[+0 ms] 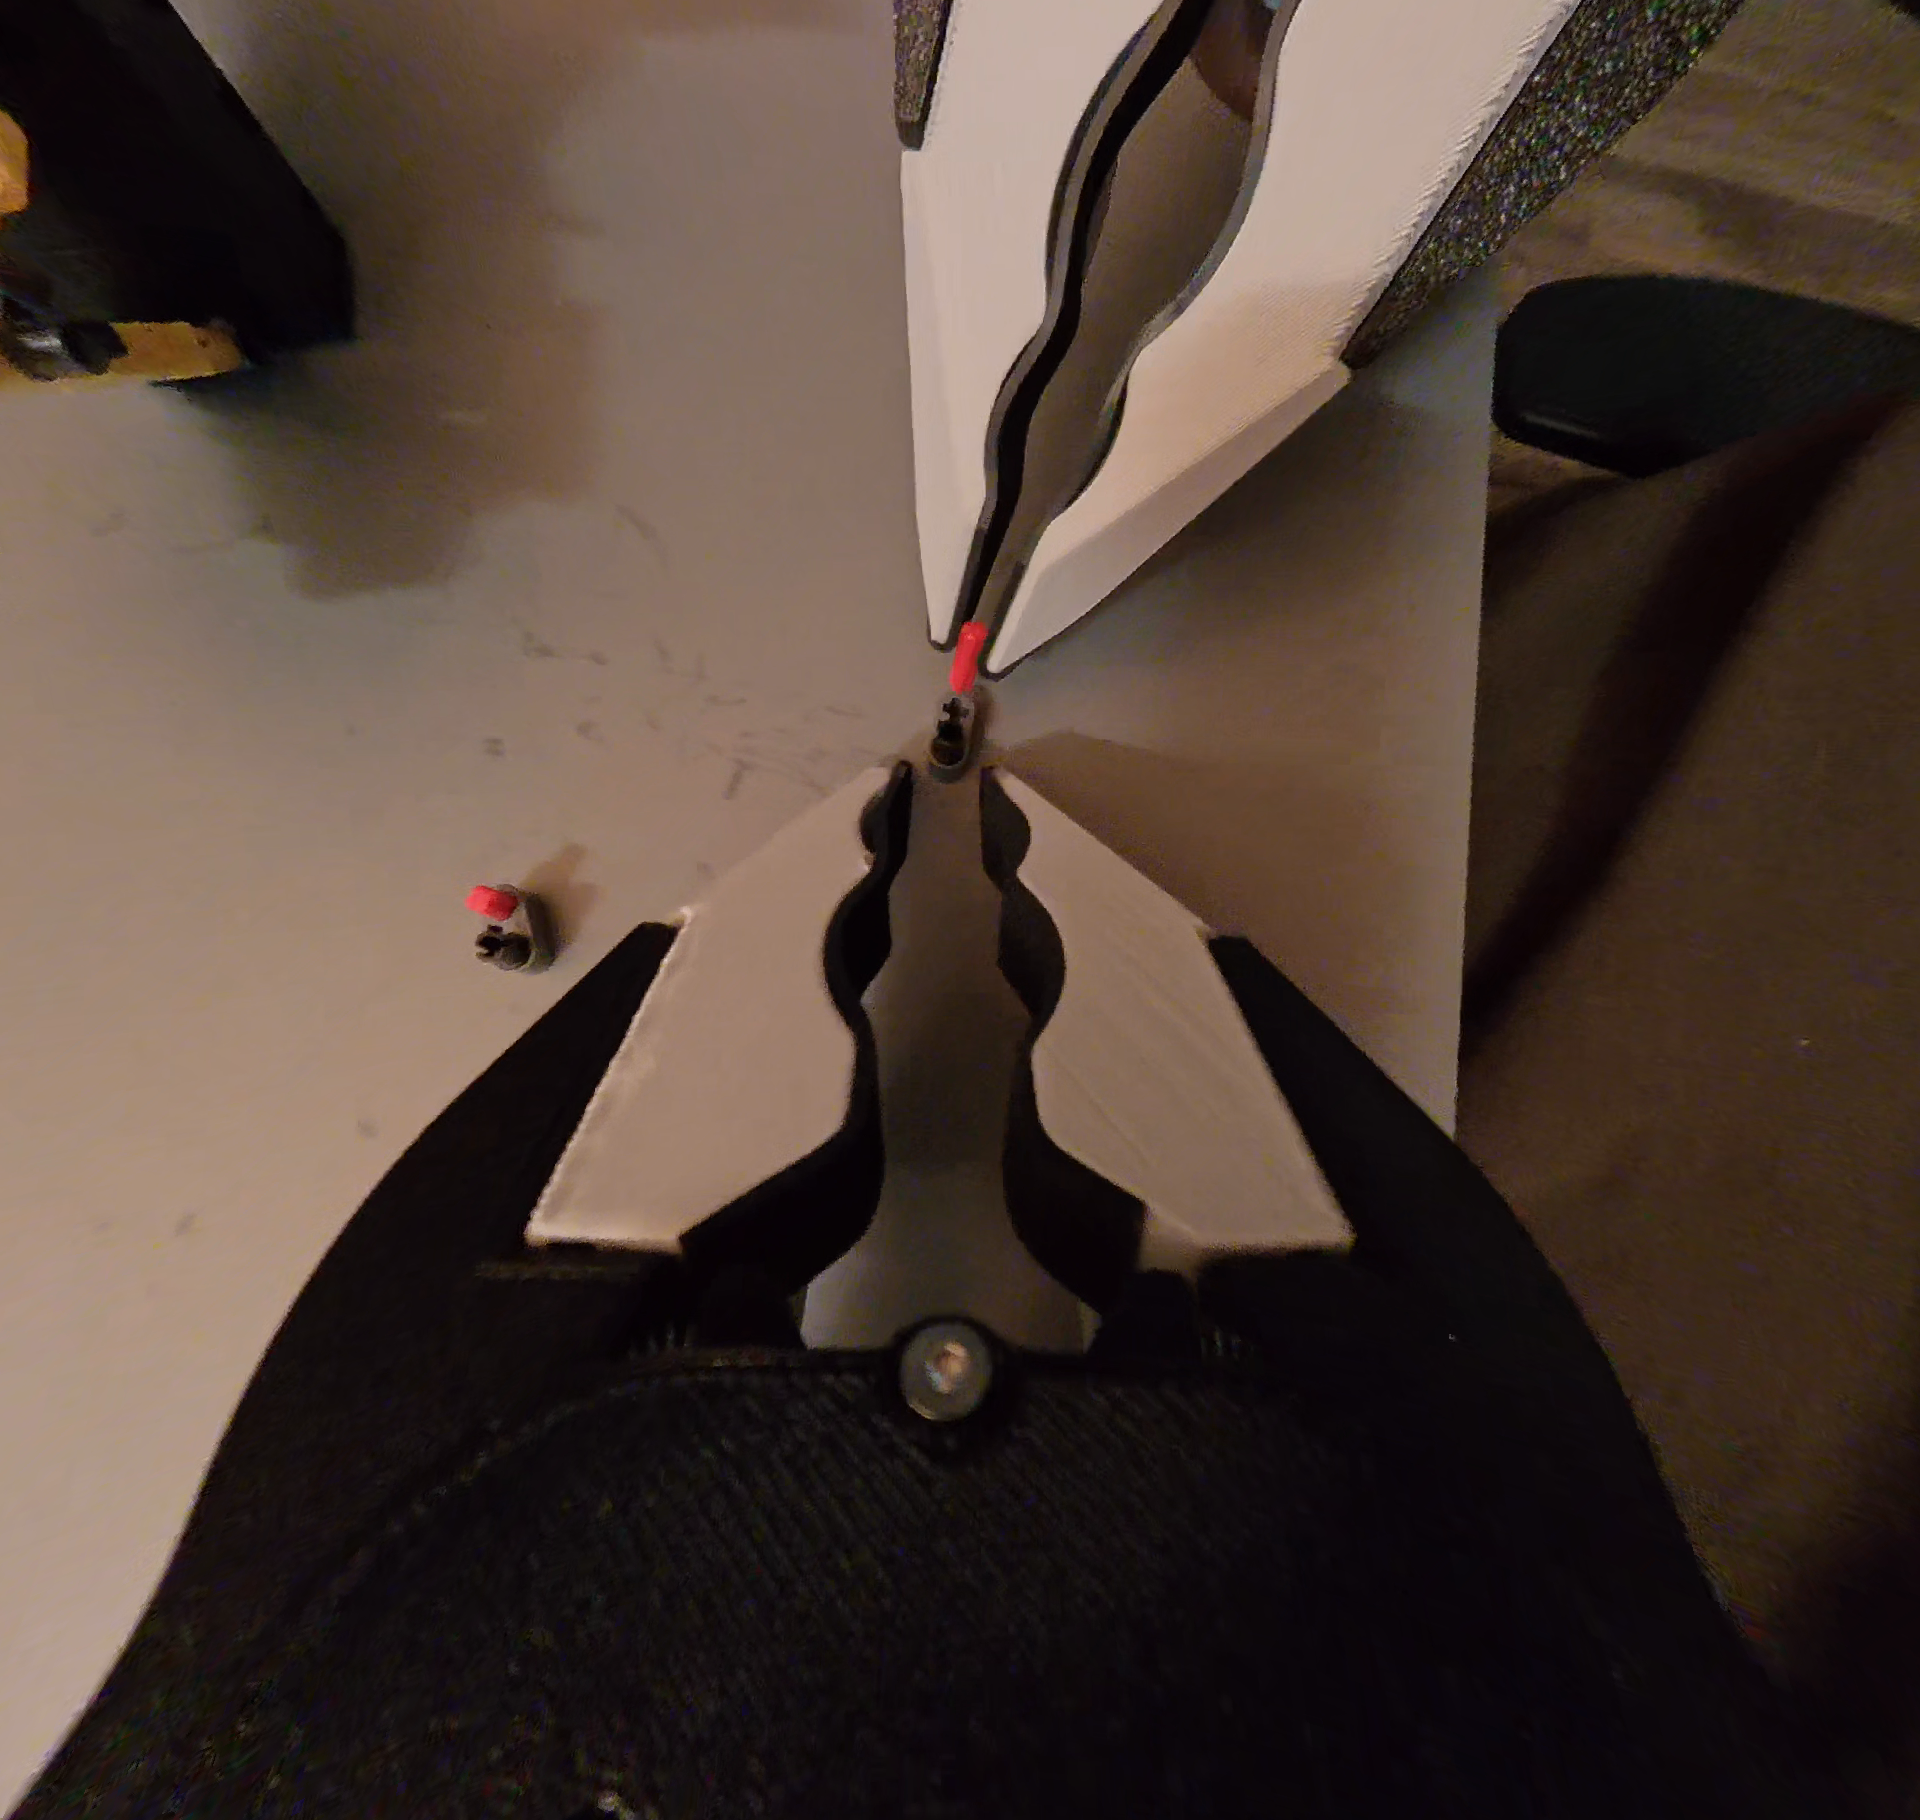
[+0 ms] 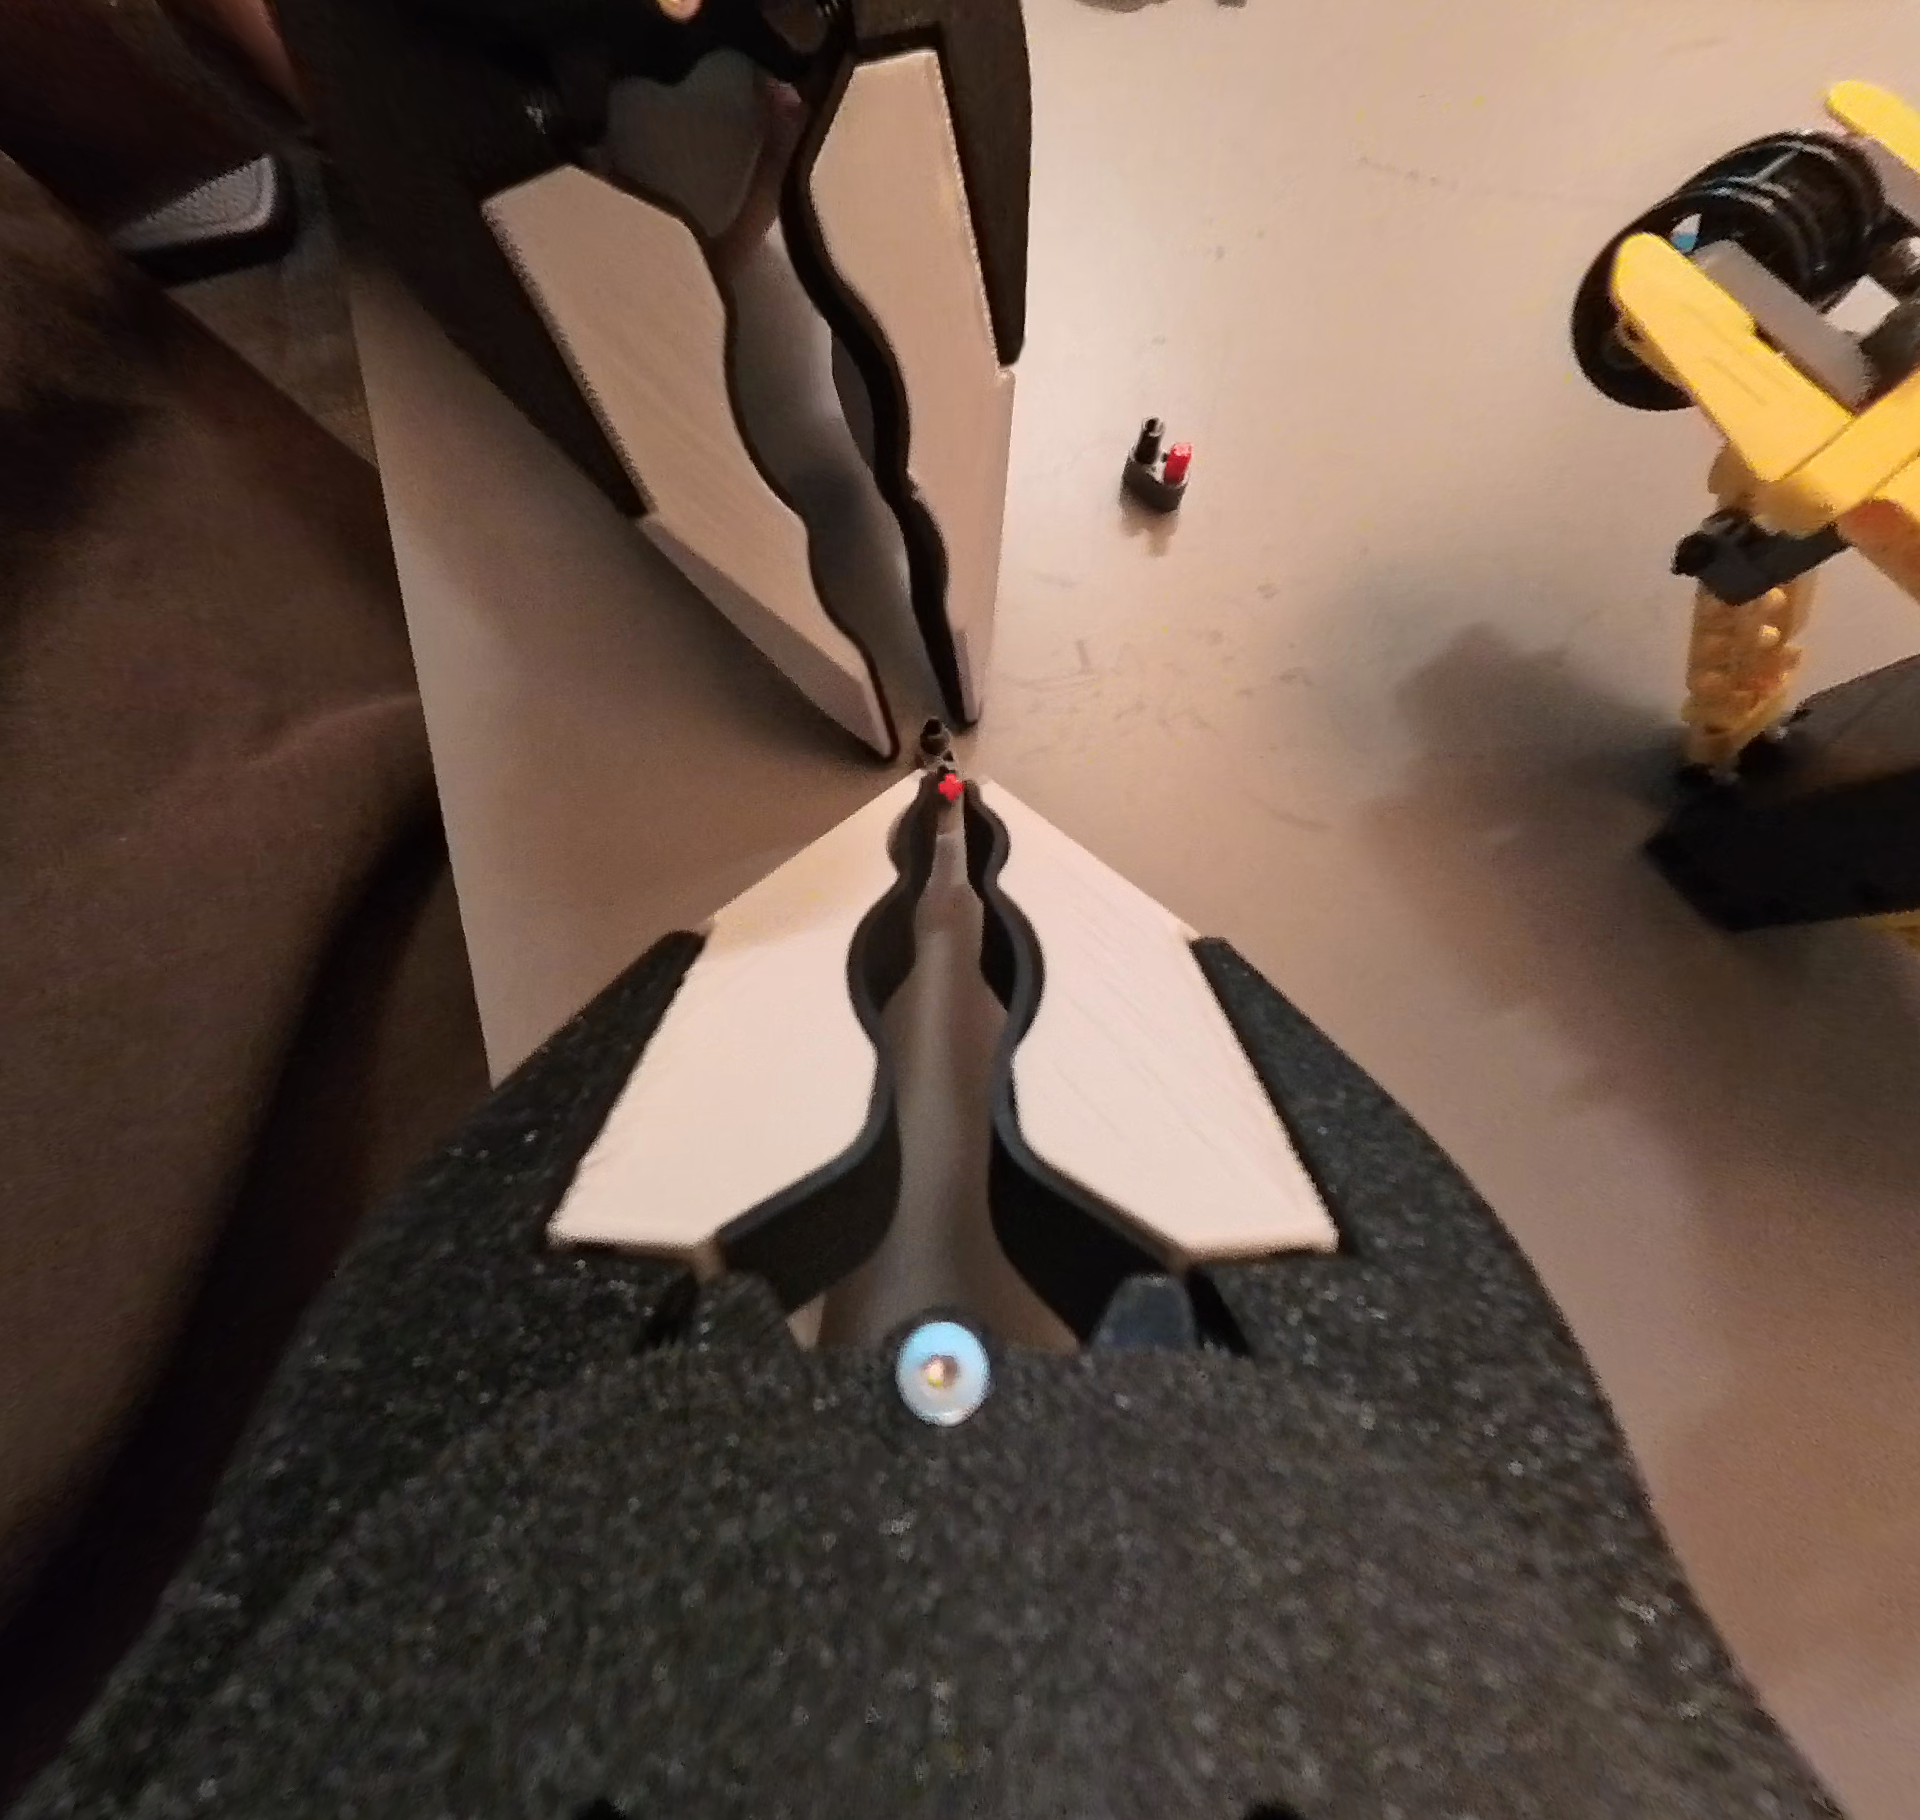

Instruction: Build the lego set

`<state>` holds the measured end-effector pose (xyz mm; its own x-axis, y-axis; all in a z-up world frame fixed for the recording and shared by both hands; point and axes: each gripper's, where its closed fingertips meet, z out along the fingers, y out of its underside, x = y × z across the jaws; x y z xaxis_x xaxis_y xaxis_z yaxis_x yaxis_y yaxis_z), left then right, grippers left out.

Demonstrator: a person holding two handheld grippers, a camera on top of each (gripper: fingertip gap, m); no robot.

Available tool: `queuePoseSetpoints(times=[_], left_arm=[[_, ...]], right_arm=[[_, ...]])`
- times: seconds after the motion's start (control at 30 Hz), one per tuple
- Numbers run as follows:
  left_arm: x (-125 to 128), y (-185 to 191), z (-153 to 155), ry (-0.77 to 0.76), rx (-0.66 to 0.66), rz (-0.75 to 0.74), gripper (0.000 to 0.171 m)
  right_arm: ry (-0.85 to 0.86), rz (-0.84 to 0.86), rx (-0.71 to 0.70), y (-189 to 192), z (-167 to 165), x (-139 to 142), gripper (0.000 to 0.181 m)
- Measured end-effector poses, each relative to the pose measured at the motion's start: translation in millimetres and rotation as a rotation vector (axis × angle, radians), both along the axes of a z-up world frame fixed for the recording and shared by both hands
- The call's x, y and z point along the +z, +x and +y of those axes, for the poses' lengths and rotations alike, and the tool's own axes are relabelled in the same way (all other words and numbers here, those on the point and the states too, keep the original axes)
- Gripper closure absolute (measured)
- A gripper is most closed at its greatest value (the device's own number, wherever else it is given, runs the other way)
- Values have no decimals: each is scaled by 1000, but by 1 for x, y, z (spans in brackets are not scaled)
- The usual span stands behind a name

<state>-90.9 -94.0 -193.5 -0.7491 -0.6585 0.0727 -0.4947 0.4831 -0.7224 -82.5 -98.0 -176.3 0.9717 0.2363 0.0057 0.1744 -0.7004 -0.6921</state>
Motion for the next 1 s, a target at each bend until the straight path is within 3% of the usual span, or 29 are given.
queuePoseSetpoints(times=[0.37, 1.0], left_arm=[[0, 2, -1, -6, 1, 4, 170], [0, 1, -1, -41, 2, 47, 170]], right_arm=[[-18, 9, 16, -2, 2, -2, 178], [-189, -140, 257, -4, 3, -3, 178]])
